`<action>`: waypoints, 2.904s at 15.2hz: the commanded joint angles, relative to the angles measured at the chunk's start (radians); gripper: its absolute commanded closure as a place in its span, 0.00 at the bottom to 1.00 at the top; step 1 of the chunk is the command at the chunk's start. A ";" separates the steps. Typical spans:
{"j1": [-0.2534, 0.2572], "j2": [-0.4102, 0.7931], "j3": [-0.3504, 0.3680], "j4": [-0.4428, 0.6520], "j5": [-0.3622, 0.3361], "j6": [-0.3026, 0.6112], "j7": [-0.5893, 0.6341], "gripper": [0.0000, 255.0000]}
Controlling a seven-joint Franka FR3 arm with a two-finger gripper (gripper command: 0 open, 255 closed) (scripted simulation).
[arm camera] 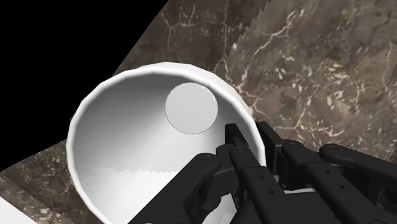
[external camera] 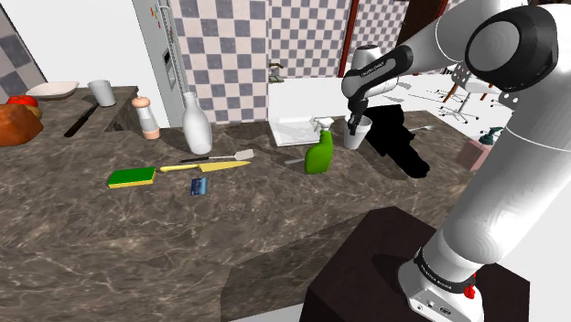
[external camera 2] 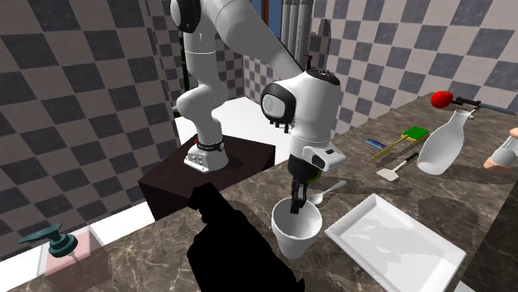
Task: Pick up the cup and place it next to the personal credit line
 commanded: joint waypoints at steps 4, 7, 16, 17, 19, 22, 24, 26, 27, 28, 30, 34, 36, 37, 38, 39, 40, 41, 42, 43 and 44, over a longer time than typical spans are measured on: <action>0.001 -0.014 0.000 0.010 -0.004 -0.026 0.000 1.00; 0.003 -0.034 0.000 0.030 -0.009 -0.065 0.000 1.00; 0.008 -0.085 0.004 0.098 -0.018 -0.182 -0.004 1.00; 0.008 -0.090 0.004 0.107 -0.019 -0.196 -0.005 1.00; 0.009 -0.098 0.005 0.125 -0.020 -0.222 -0.006 1.00; 0.010 -0.110 0.006 0.154 -0.021 -0.261 -0.009 1.00; 0.011 -0.116 0.007 0.174 -0.022 -0.287 -0.012 1.00; 0.012 -0.121 0.008 0.195 -0.022 -0.313 -0.014 1.00; 0.012 -0.124 0.009 0.206 -0.022 -0.326 -0.015 1.00; 0.013 -0.126 0.009 0.217 -0.022 -0.339 -0.017 1.00; 0.013 -0.130 0.010 0.240 -0.022 -0.366 -0.019 1.00; 0.015 -0.134 0.012 0.289 -0.021 -0.418 -0.026 1.00; 0.015 -0.135 0.012 0.314 -0.020 -0.445 -0.029 1.00; 0.015 -0.135 0.013 0.328 -0.019 -0.458 -0.031 1.00; 0.016 -0.135 0.013 0.341 -0.019 -0.471 -0.033 1.00; 0.016 -0.135 0.013 0.355 -0.018 -0.485 -0.035 1.00; 0.016 -0.134 0.013 0.369 -0.017 -0.498 -0.037 1.00; 0.016 -0.133 0.014 0.383 -0.016 -0.511 -0.039 1.00; 0.016 -0.133 0.014 0.385 -0.016 -0.514 -0.039 1.00; 0.028 -0.146 0.027 0.372 -0.021 -0.516 -0.013 1.00; 0.040 -0.159 0.041 0.359 -0.025 -0.519 0.013 1.00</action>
